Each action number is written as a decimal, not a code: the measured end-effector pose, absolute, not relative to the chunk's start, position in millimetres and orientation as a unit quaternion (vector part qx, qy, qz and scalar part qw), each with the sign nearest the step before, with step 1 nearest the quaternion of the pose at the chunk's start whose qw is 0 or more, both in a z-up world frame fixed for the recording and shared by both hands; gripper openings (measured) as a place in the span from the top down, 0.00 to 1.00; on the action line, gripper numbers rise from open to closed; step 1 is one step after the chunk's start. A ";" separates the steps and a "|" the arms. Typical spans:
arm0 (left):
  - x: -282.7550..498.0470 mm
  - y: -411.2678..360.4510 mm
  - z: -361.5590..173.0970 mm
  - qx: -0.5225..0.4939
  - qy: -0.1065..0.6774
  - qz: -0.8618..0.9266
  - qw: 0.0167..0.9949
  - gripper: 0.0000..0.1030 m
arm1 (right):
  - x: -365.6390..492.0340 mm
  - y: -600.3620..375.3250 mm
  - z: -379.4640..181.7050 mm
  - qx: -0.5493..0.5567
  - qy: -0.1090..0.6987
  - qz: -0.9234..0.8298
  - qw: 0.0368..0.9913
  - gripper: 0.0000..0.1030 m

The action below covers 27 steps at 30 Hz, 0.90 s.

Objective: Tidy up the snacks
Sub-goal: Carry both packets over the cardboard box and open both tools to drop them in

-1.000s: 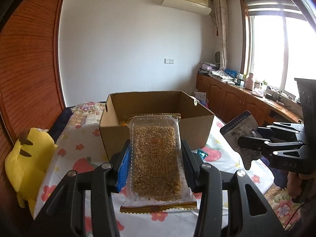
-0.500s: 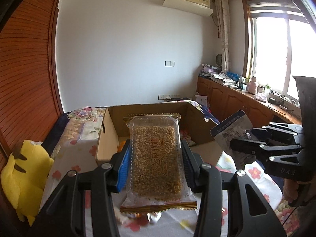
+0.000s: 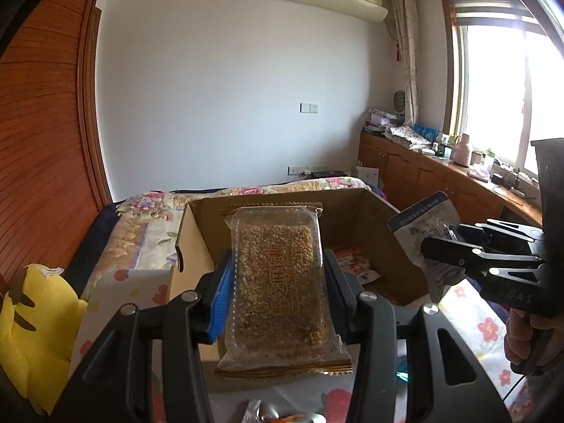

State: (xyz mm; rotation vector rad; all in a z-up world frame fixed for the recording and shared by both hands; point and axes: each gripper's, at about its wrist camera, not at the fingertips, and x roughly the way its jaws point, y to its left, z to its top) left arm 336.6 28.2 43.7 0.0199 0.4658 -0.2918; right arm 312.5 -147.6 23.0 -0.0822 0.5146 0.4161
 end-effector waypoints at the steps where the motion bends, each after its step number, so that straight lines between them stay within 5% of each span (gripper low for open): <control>1: 341.3 27.3 40.9 0.012 0.232 -0.143 0.962 0.55 | 316.4 -147.5 21.7 -0.039 0.253 0.204 0.945 0.65; 22: 378.5 6.1 7.9 0.035 0.254 -0.136 0.957 0.46 | 367.9 -123.2 -20.5 -0.043 0.303 0.211 0.929 0.64; 27: 369.4 12.3 8.1 0.037 0.254 -0.134 0.957 0.45 | 367.5 -128.5 -20.0 -0.039 0.308 0.214 0.926 0.54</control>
